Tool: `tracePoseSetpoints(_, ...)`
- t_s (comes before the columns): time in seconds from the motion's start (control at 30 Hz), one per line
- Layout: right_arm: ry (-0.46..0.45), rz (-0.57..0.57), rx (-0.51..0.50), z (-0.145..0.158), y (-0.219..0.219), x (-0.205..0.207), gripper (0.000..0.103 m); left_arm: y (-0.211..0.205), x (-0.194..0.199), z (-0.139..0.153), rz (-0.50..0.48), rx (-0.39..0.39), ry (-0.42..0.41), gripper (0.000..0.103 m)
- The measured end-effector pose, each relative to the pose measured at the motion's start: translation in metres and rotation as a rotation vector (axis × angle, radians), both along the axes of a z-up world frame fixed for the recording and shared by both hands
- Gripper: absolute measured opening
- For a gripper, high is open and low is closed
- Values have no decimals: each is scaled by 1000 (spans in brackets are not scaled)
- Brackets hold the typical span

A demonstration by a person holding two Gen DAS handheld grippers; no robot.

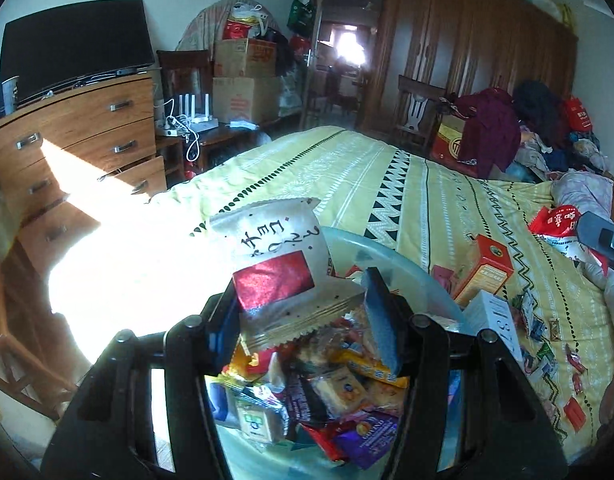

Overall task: Organize snacks
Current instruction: 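Open the left tool to drop the wafer packet into the bowl, then move both open tools back over the snacks on the bed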

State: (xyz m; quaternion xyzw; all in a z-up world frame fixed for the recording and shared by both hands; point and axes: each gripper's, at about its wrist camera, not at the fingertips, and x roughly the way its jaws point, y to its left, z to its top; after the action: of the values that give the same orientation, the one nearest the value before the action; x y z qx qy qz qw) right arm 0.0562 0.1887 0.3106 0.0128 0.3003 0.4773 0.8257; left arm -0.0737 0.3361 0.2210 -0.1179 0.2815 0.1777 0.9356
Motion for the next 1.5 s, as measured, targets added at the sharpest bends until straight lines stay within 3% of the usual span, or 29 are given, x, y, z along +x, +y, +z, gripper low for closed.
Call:
tracePoseSetpoints(0.13,25,38,-19,-15,40,-4,42,15,-5,-16,14,-19,30,57)
tracePoseSetpoints(0.33,47,53,-34,-32,60,-8,42,27,-8,-26,20,-47,53,57)
tracePoseSetpoints(1.0,55,61,-61,-42,63,-1,42,44,-3,-31,0,-61,77,58)
tracePoseSetpoints(1.2,57,62,-64,-49,64,-1,45,44,2,-38,1,-59,107,65)
tracePoseSetpoints(1.3,53,53,-64,-50,63,-2,60,44,2,-38,10,-54,114,80)
tracePoseSetpoints(1.4,48,39,-66,-51,58,-3,66,42,3,-38,20,-46,129,94)
tracePoseSetpoints(1.43,39,27,-71,-50,55,-4,73,40,4,-37,24,-41,135,101)
tracePoseSetpoints(1.5,10,-10,-78,-49,46,-7,90,31,5,-36,28,-31,145,103)
